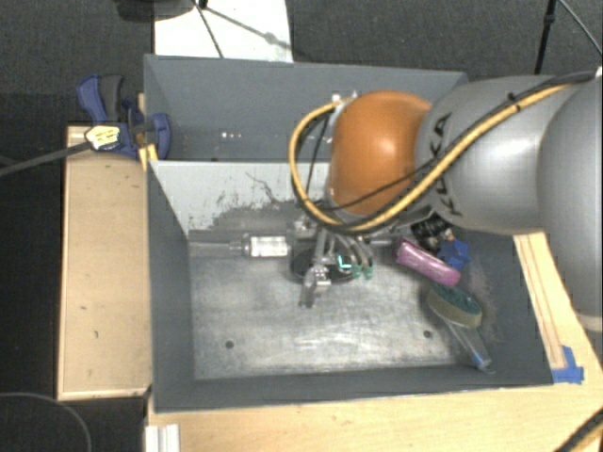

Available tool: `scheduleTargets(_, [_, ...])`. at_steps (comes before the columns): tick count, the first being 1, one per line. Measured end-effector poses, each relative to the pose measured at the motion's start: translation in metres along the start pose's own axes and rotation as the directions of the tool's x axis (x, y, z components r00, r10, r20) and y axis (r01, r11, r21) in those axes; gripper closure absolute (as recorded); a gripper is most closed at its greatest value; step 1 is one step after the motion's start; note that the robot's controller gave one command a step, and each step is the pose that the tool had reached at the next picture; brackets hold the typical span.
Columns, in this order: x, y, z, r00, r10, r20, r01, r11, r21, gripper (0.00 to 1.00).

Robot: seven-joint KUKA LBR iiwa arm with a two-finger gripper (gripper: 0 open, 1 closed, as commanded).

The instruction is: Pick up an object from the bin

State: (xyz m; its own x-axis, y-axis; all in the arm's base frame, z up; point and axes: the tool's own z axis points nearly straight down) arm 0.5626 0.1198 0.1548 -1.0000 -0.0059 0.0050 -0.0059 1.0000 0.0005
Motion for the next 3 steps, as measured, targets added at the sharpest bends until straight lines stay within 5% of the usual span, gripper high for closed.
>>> scheduleTargets(1, [-0.028, -0.053, 0.058, 0.997, -0.078, 0.003, 0.078, 0.997, 0.003, 0.00])
scheduleTargets(2, [-0.028, -0.049, 0.055, 0.997, -0.078, 0.007, 0.078, 0.997, 0.000, 1.00])
scheduleTargets(3, [-0.027, -0.051, -0.050, 0.996, -0.090, 0.015, 0.090, 0.996, 0.001, 1.00])
